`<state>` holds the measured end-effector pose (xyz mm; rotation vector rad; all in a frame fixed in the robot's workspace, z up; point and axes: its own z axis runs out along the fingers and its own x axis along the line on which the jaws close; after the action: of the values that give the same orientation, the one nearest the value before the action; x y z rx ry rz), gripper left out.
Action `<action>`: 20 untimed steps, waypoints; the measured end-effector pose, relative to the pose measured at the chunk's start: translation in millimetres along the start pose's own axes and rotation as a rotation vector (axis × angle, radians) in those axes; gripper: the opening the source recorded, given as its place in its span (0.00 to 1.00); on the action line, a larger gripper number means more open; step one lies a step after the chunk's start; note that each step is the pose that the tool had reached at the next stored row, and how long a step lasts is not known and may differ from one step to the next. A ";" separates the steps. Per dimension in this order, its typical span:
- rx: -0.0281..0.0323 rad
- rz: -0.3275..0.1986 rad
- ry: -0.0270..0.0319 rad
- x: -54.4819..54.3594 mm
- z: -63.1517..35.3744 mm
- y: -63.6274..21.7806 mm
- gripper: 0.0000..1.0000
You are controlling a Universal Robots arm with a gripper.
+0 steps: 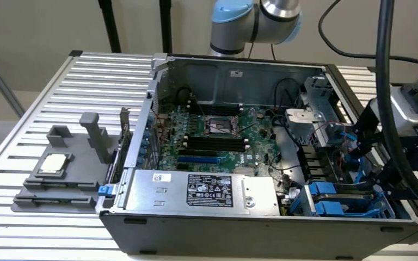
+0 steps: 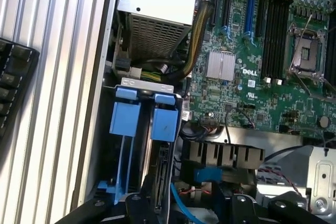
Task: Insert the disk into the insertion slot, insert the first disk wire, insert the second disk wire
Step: 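Insert the first disk wire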
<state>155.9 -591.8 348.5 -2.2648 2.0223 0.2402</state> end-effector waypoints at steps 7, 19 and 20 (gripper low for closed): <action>-0.0180 0.003 -0.0056 14.8 -3.2 -12.0 0.55; -0.0214 0.000 -0.0097 18.5 -2.4 -20.7 0.55; -0.0217 -0.002 -0.0101 18.6 -2.0 -20.7 0.55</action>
<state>178.6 -608.0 346.4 -2.2730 2.0228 0.2742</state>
